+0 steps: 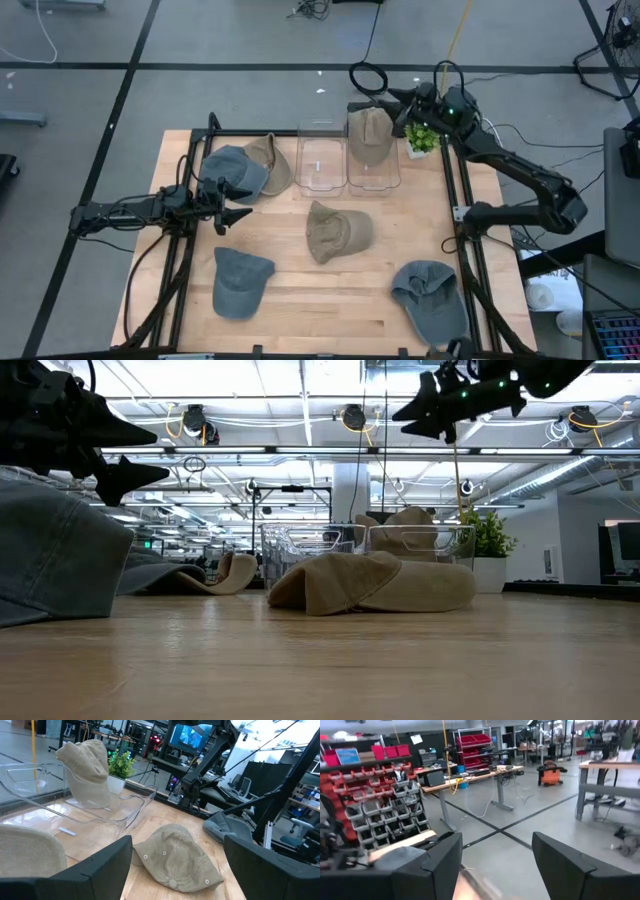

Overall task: Pick & Place hat
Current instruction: Put the right brown cap into the right transparent bin

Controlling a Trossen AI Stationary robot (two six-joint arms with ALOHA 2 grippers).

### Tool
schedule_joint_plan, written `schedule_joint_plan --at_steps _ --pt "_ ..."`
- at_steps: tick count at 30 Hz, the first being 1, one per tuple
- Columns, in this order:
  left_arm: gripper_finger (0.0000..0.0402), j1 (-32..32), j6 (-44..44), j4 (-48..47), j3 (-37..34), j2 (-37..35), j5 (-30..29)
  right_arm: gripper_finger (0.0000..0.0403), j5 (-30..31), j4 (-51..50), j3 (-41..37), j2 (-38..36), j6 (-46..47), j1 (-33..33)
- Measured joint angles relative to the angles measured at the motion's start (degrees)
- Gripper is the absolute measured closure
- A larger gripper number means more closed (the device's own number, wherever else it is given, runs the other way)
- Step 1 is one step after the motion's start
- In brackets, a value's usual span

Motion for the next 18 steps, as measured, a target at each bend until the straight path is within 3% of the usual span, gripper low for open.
schedule_joint_plan --at_steps 18 --pt "0.0078 0.0 0.0 0.0 0.0 0.0 0.0 0.0172 24.6 -8.2 0.0 -6.2 10.3 25.3"
